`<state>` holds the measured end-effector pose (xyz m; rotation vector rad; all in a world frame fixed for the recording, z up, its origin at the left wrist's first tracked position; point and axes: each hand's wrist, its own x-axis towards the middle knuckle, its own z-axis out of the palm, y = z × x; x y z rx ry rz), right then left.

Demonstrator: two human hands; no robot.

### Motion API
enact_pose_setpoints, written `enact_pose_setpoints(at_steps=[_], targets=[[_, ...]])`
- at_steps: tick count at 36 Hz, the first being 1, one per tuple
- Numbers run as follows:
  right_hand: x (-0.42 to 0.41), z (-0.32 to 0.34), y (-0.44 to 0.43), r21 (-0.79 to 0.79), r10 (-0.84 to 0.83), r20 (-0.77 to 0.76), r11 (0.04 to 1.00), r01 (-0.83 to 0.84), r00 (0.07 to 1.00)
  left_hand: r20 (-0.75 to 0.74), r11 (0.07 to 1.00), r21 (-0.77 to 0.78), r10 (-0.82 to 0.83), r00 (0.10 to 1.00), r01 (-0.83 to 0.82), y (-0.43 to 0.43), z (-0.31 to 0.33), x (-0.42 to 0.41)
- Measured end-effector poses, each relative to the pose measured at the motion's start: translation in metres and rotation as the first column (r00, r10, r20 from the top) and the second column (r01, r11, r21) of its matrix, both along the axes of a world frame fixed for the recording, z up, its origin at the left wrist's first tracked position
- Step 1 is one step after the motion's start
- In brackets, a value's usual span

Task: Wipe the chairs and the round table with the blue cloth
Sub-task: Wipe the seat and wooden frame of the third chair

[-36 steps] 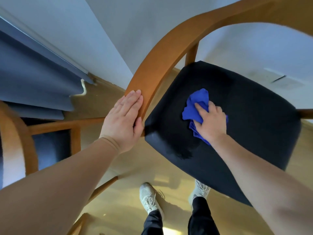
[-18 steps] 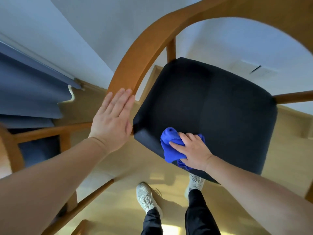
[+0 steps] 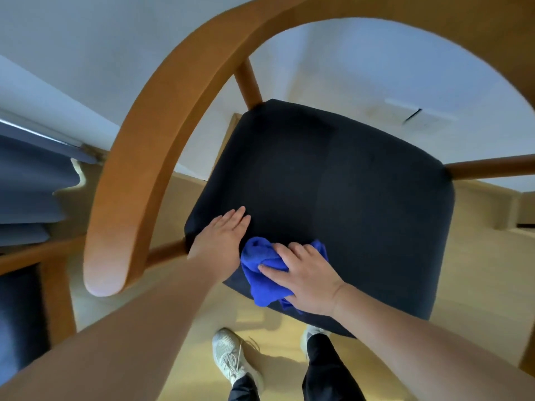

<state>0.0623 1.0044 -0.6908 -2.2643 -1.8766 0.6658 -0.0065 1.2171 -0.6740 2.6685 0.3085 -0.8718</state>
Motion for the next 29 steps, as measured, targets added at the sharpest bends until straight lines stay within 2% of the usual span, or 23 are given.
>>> enact_pose_setpoints(at_steps=[7, 14, 18, 22, 25, 29], targets=[[0.075, 0.004, -0.008, 0.020, 0.024, 0.104, 0.999, -0.026, 0.994, -0.011, 0.993, -0.017, 0.119, 0.993, -0.119, -0.009, -0.013, -0.006], [0.180, 0.001, -0.014, 0.037, -0.236, 0.167, 0.972, 0.233, 0.957, -0.004, 0.988, -0.005, 0.155, 0.988, -0.155, -0.009, -0.013, -0.006], [0.218, -0.008, -0.012, 0.050, -0.448, 0.184, 0.893, 0.447, 0.875, 0.013, 0.980, 0.004, 0.198, 0.980, -0.198, -0.014, -0.009, -0.004], [0.231, -0.016, -0.004, 0.059, -0.640, 0.229, 0.761, 0.646, 0.733, 0.045, 0.973, 0.007, 0.229, 0.972, -0.229, -0.018, -0.003, 0.002], [0.227, -0.017, 0.001, 0.070, -0.685, 0.234, 0.720, 0.690, 0.690, 0.119, 0.966, -0.003, 0.258, 0.959, -0.259, -0.021, 0.002, 0.003], [0.217, -0.016, 0.002, 0.056, -0.722, 0.234, 0.679, 0.732, 0.651, 0.183, 0.990, -0.034, 0.142, 0.973, -0.139, -0.022, 0.004, 0.005]])
